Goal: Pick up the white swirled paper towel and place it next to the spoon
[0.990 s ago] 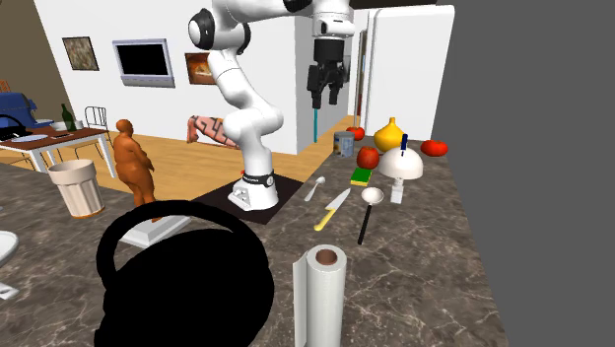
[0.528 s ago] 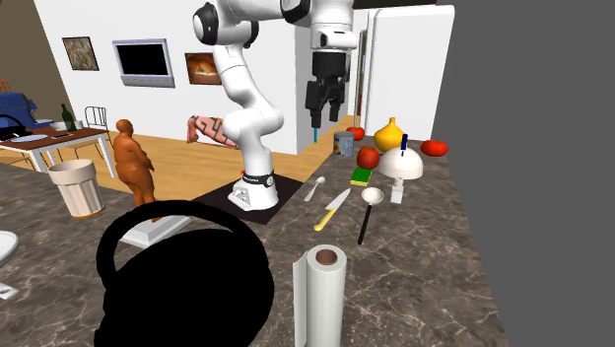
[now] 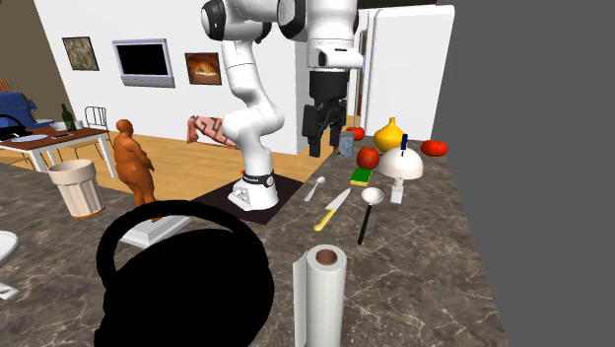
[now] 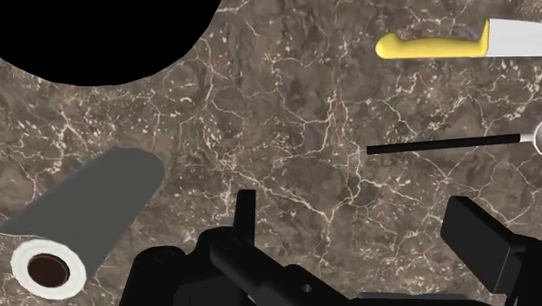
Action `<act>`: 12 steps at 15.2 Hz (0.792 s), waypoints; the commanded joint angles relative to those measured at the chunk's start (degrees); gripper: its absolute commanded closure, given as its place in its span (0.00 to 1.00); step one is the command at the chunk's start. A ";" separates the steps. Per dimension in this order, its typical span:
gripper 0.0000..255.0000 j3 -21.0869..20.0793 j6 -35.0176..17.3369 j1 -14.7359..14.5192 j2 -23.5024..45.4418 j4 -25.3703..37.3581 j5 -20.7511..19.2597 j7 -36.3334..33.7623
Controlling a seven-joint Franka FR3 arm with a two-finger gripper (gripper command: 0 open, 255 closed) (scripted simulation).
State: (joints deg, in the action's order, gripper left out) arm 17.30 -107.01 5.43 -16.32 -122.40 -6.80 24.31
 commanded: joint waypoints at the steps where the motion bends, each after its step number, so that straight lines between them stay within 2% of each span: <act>1: 0.00 1.59 -1.43 0.20 4.45 3.37 0.91 2.49; 7: 0.00 5.30 -4.92 1.90 16.78 12.60 5.29 10.15; 12: 0.00 6.77 -5.74 4.83 27.94 22.73 10.49 16.40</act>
State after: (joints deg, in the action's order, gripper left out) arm 23.94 -112.93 9.68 9.03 -102.38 2.48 39.57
